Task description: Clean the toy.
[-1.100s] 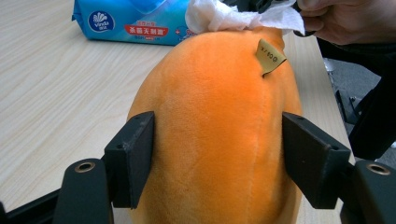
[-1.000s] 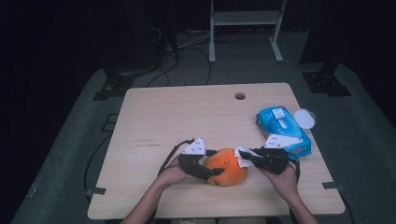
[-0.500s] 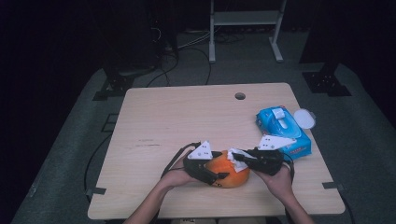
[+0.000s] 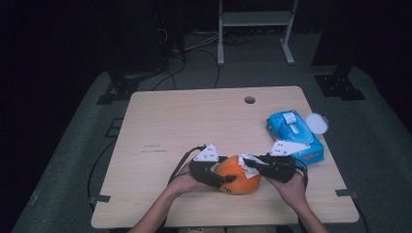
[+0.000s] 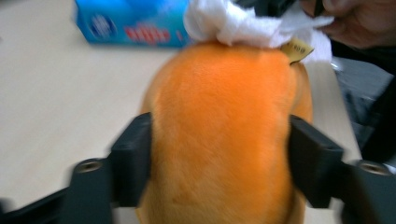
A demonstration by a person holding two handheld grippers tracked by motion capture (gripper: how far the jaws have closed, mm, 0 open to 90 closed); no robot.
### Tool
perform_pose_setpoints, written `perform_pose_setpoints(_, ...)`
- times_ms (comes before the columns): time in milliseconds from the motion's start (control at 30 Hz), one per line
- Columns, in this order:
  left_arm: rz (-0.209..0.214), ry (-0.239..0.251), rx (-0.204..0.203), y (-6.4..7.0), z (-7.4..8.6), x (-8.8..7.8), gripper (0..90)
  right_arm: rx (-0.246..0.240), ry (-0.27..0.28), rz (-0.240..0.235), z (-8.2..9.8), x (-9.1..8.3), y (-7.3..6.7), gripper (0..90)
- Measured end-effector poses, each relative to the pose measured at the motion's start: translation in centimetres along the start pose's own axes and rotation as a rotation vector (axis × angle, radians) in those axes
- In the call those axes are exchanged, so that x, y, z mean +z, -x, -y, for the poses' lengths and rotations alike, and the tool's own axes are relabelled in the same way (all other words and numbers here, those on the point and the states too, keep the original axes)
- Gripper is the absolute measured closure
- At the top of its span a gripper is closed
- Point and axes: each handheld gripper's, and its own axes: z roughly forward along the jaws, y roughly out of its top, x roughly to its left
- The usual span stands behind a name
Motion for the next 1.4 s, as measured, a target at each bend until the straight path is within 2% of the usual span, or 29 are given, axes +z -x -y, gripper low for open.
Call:
perform_pose_setpoints(67,-0.053,0.043,0.079,0.5,-0.7,-0.4,38.0,-0.011,0.029,0.005,-0.5,-0.5,-0.3,79.7)
perform_pose_setpoints(100,-0.069,0.052,0.122,0.6,-1.0,-0.5,38.1,-0.019,0.045,0.008,-0.8,-0.7,-0.5,79.7)
perform_pose_setpoints(133,-0.073,0.064,0.146,0.7,-1.2,-0.7,38.1,-0.022,0.058,0.012,-0.9,-0.9,-0.6,79.8)
perform_pose_setpoints(200,-0.086,0.071,0.170,0.6,-1.2,-0.9,37.6,-0.017,0.080,0.006,-1.1,-1.0,-0.5,79.7)
perform_pose_setpoints(233,-0.085,0.061,0.162,0.5,-1.0,-0.8,36.5,-0.009,0.078,0.003,-1.1,-0.9,-0.4,79.7)
perform_pose_setpoints(300,-0.069,0.021,0.106,0.1,-0.6,-0.3,30.6,-0.003,0.044,0.012,-0.6,-0.3,-0.1,79.7)
perform_pose_setpoints(367,-0.041,0.019,0.030,-0.6,-0.1,-0.1,20.4,0.011,0.005,0.011,0.0,0.4,0.3,79.7)
perform_pose_setpoints(467,-0.025,0.025,-0.095,-1.5,0.1,-0.3,10.3,0.034,-0.003,0.005,0.2,0.5,0.9,79.7)
perform_pose_setpoints(533,-0.019,0.011,-0.150,-1.9,0.4,-0.3,9.3,0.040,-0.006,0.006,0.3,0.3,1.1,79.7)
perform_pose_setpoints(567,0.000,0.013,-0.173,-2.0,0.6,-0.3,9.6,0.043,-0.005,0.002,0.4,0.3,1.1,79.7)
perform_pose_setpoints(700,-0.006,0.000,-0.111,-1.5,0.3,-0.5,22.3,0.039,-0.010,0.002,0.2,0.2,1.0,79.7)
perform_pose_setpoints(800,-0.015,-0.014,-0.004,-0.5,-0.3,-0.5,26.0,-0.005,0.005,0.011,-0.4,0.1,-0.1,79.7)
perform_pose_setpoints(900,-0.009,-0.034,0.103,0.9,-0.9,0.1,27.3,-0.063,0.027,-0.024,-1.2,0.6,-1.6,79.7)
perform_pose_setpoints(967,-0.014,-0.058,0.142,1.3,-1.1,0.3,27.2,-0.109,0.003,-0.022,-1.6,1.2,-2.8,79.6)
perform_pose_setpoints(1033,-0.011,-0.051,0.123,1.1,-0.9,0.3,26.8,-0.128,-0.012,-0.008,-1.5,1.5,-2.9,79.7)
perform_pose_setpoints(1133,-0.002,-0.033,0.065,0.5,-0.5,0.2,21.9,-0.089,-0.010,0.003,-1.1,1.0,-1.7,79.7)
perform_pose_setpoints(1167,0.005,-0.029,0.036,0.2,-0.4,0.2,18.0,-0.076,-0.012,0.011,-1.0,0.8,-1.3,79.7)
perform_pose_setpoints(1200,0.010,-0.014,-0.012,-0.1,-0.3,0.2,14.8,-0.061,-0.014,0.015,-0.7,0.6,-0.8,79.6)
perform_pose_setpoints(1267,0.010,-0.018,-0.092,-0.7,-0.2,0.3,7.1,-0.013,-0.007,0.013,-0.3,0.2,0.0,79.6)
perform_pose_setpoints(1333,0.020,-0.024,-0.154,-1.3,0.2,0.3,5.2,0.003,-0.001,0.014,-0.1,0.0,0.4,79.6)
perform_pose_setpoints(1400,0.051,-0.023,-0.213,-1.7,0.4,0.3,6.5,0.004,-0.001,0.022,-0.1,-0.1,0.5,79.6)
